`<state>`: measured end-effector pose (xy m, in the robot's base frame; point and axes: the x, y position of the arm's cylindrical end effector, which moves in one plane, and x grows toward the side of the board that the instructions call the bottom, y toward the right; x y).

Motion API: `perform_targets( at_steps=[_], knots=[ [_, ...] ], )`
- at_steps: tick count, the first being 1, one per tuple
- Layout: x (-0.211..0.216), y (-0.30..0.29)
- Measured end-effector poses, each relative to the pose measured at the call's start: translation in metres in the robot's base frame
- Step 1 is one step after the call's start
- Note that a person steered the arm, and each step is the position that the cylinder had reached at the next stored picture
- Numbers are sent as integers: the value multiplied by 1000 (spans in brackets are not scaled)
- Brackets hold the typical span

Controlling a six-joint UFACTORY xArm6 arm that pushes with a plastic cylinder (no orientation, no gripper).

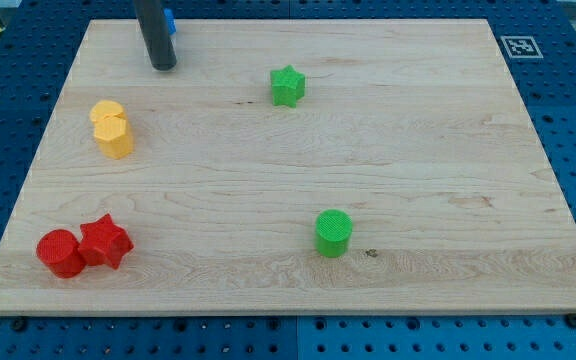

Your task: Push the green star down a bit

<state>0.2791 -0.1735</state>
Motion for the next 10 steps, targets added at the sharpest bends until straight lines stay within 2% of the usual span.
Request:
perform_targets(
  at_steps=[1, 2, 4, 5, 10],
  knots=[
    [-11, 0],
    [-5, 10],
    [44, 85],
    [50, 94],
    [37, 132]
  ],
)
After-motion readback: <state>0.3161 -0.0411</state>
